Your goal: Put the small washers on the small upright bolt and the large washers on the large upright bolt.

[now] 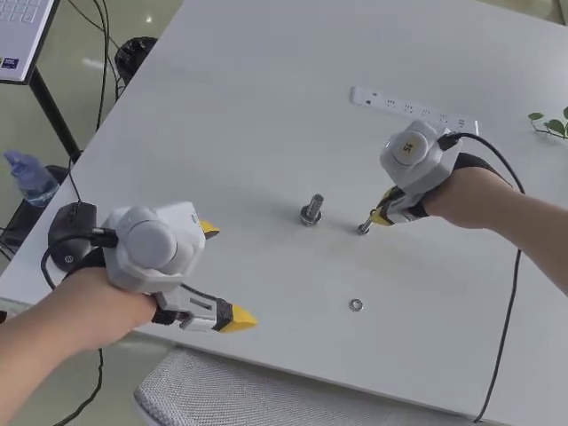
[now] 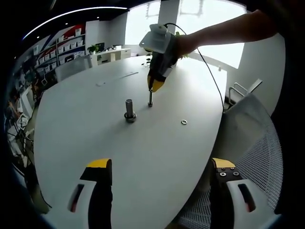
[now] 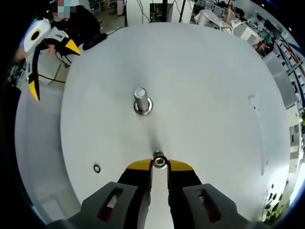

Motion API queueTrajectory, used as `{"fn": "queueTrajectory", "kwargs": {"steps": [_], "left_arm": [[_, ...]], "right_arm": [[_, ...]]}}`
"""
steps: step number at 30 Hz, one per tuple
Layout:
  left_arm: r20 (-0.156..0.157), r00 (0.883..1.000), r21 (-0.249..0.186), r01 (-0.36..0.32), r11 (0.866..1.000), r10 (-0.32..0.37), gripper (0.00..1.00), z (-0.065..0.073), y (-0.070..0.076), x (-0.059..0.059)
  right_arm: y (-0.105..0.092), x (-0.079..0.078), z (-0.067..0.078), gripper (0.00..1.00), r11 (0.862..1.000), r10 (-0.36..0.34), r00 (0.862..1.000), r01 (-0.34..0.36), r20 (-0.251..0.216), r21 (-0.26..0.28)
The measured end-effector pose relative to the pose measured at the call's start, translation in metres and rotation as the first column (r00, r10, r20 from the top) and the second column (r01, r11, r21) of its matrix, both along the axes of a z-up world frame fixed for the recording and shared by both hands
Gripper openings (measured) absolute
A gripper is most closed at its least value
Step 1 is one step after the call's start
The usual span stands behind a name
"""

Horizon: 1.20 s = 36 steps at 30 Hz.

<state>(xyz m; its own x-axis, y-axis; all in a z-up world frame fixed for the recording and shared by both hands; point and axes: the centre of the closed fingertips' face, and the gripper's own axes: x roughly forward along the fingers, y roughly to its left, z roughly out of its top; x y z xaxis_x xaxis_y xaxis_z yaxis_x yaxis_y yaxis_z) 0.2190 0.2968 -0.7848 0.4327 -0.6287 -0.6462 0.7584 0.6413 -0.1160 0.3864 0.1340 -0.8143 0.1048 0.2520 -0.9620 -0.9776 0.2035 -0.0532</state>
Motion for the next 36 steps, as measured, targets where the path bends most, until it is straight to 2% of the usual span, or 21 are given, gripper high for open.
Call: {"fn": "queueTrajectory", "kwargs": {"steps": [18, 30, 32, 36], "left_arm": [[-0.012, 1.0, -0.001, 0.006, 1.0, -0.006, 0.82, -0.003, -0.001, 0.001], [-0.022, 1.0, -0.002, 0.007, 1.0, -0.007, 0.82, -0.007, 0.001, 0.003], [-0.021, 1.0, -0.002, 0.01, 1.0, -0.01, 0.81, -0.007, 0.001, 0.004], [-0.026, 1.0, -0.003, 0.008, 1.0, -0.009, 0.81, -0.008, 0.002, 0.005]], "right_arm": [[-0.002, 0.0, -0.007, 0.12, 1.0, 0.004, 1.0, -0.004, -0.013, -0.009], [-0.001, -0.001, -0.016, 0.12, 1.0, 0.012, 1.0, -0.012, -0.023, -0.024], [-0.002, 0.004, -0.021, 0.12, 0.999, 0.016, 1.0, -0.016, -0.025, -0.028], [0.0, 0.003, -0.026, 0.12, 0.999, 0.02, 0.999, -0.021, -0.027, -0.033]]}}
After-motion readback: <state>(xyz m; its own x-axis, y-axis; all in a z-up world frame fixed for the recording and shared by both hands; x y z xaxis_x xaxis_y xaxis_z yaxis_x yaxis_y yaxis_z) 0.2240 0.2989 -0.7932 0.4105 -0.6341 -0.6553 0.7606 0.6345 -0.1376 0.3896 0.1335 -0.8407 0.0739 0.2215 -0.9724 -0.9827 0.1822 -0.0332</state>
